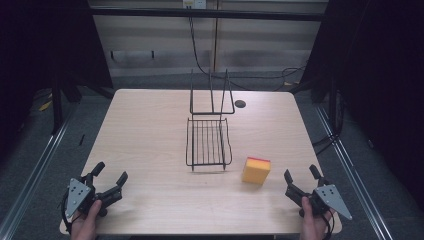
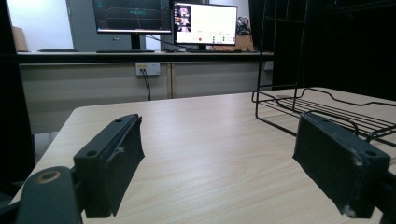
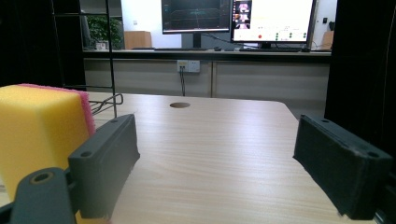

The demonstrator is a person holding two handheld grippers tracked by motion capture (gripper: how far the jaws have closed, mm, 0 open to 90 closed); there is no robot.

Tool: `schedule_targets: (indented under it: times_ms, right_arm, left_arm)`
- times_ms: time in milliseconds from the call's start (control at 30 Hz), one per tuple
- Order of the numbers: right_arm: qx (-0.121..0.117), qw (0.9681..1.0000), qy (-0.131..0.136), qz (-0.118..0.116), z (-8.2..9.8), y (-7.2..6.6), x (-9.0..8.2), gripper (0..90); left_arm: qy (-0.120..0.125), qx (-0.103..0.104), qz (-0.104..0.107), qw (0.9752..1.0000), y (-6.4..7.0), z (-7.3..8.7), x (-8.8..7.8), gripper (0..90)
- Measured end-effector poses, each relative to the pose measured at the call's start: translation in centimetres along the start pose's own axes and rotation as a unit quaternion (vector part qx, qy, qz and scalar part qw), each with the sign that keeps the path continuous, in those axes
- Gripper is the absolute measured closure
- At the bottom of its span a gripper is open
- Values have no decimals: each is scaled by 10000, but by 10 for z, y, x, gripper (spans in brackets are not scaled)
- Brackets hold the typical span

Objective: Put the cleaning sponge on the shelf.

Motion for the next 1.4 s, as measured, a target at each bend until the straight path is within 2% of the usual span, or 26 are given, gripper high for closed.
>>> schedule_targets:
  times_ms: [267, 333, 400, 433, 467, 533, 567, 600, 700, 733, 800, 967, 1067, 1133, 1167, 1200, 1233, 1267, 1300, 1333, 1400]
  right_arm:
    - [67, 9998, -62, -164, 0, 0, 1, 137]
    - [28, 9994, -137, -315, 0, -1, 2, 134]
    - [63, 9992, -181, -363, 0, -1, 3, 136]
    - [52, 9983, -319, -484, 0, -2, 4, 134]
    - [99, 9963, -426, -746, 0, -4, 3, 132]
    - [-7, 9940, -551, -944, 0, -7, 4, 132]
    - [-7, 9940, -551, -944, 0, -7, 4, 132]
    - [14, 9914, -656, -1130, 0, -9, 4, 132]
    - [0, 9910, -702, -1140, 0, -11, 5, 133]
    - [222, 9892, -723, -1252, -2, -11, 5, 138]
    - [325, 9869, -802, -1364, -3, -11, 5, 198]
    - [410, 9799, -906, -1729, -4, -11, 6, 265]
    - [479, 9745, -899, -1999, -7, -12, 8, 263]
    - [490, 9696, -958, -2197, -9, -13, 9, 257]
    - [490, 9696, -958, -2197, -9, -13, 9, 257]
    - [534, 9639, -1084, -2374, -8, -16, 10, 243]
    - [534, 9639, -1084, -2374, -8, -16, 10, 243]
    - [517, 9610, -1109, -2479, -9, -18, 11, 232]
    - [495, 9598, -1116, -2526, -9, -19, 12, 215]
    - [433, 9599, -1111, -2539, -10, -20, 12, 185]
    - [488, 9552, -1125, -2693, -13, -22, 14, 178]
  left_arm:
    - [-1, -2, -5, 10000, 0, 0, 0, 154]
    - [-2, 0, -4, 10000, 0, 0, 0, 154]
    - [-6, 0, -2, 10000, 0, 0, 0, 154]
    - [-6, 0, -2, 10000, 0, 0, 0, 154]
    - [-5, -1, -3, 10000, 0, 0, 0, 154]
    - [-16, 8, 7, 10000, 0, 0, 0, 154]
    - [-16, 8, 7, 10000, 0, 0, 0, 154]
    - [-7, -1, -3, 10000, 0, 0, 0, 154]
    - [-13, 6, 7, 10000, 0, 0, 0, 154]
    - [-3, -2, -1, 10000, 0, 0, 0, 154]
    - [-7, 0, -3, 10000, 0, 0, 0, 154]
    - [-8, 7, -8, 10000, 0, 0, 0, 154]
    - [-17, 17, 0, 10000, 0, 0, 0, 155]
    - [1, -11, -11, 10000, 0, 0, 0, 155]
    - [1, -11, -11, 10000, 0, 0, 0, 155]
    - [-1, -14, -14, 10000, 0, 0, 0, 155]
    - [-1, -14, -14, 10000, 0, 0, 0, 155]
    - [9, -26, -24, 10000, 0, 0, 0, 155]
    - [6, -24, -25, 10000, 0, 0, 0, 155]
    - [8, -20, -30, 10000, 0, 0, 1, 155]
    - [7, -23, -33, 10000, 0, 0, 1, 155]
Point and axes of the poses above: each handheld gripper's, and its own axes: x roughly forward along the jaws, z roughly out of its underside, y roughly to its right, the point moved 3 cm from there along x, roughly forward along the jaws, and after that the axes turned 11 degrees about y, right-handed, at the moved point
